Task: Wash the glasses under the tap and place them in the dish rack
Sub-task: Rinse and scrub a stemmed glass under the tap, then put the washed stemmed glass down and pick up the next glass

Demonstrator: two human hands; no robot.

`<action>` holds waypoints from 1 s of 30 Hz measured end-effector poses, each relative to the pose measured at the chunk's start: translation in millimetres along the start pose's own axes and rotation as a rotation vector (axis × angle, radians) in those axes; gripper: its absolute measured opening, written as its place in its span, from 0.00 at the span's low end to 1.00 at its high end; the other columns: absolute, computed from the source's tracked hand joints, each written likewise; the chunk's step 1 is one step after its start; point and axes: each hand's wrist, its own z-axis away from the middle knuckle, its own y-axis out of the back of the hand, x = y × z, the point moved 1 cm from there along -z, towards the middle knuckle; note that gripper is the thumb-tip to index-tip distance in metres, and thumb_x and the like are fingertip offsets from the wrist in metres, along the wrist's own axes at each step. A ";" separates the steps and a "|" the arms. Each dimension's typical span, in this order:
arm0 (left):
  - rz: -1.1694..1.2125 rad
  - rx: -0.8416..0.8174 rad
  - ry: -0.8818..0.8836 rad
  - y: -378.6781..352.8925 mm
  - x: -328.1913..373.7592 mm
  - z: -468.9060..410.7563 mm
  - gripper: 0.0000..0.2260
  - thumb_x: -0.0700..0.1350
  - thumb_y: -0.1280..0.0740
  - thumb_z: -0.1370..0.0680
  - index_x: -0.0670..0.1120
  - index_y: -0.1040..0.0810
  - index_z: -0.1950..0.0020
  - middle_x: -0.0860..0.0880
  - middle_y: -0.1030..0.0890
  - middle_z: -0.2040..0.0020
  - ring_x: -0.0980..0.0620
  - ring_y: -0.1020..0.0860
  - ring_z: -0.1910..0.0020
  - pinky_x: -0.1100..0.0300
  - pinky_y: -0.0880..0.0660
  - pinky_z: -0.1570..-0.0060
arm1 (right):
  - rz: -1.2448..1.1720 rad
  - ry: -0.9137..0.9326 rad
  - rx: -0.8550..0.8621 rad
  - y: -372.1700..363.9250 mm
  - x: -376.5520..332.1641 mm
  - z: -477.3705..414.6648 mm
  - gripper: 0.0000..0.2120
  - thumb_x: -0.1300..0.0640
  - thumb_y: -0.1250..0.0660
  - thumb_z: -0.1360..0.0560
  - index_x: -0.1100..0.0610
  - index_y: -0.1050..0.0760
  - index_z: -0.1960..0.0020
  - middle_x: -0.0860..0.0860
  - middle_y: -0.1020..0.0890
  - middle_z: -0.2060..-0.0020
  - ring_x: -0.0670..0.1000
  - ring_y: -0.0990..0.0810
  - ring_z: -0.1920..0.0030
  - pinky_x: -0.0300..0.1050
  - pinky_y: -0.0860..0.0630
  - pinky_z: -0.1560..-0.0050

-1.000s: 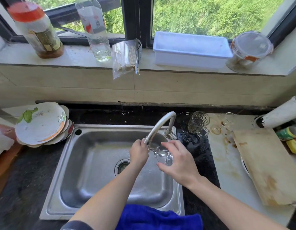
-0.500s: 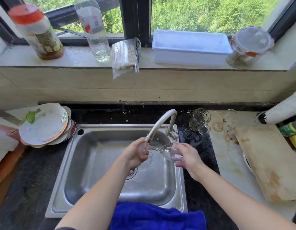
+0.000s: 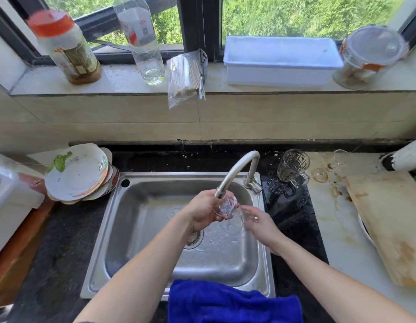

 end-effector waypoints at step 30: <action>-0.956 0.766 -0.010 93.3 -22.5 24.6 0.07 0.42 0.37 0.24 0.44 0.20 0.52 0.43 0.17 0.54 0.42 0.21 0.51 0.56 0.26 0.53 | 0.070 0.179 -0.048 -74.2 -77.7 -27.1 0.14 0.55 0.34 0.24 0.65 0.22 0.60 0.53 0.20 0.67 0.45 0.23 0.68 0.39 0.27 0.64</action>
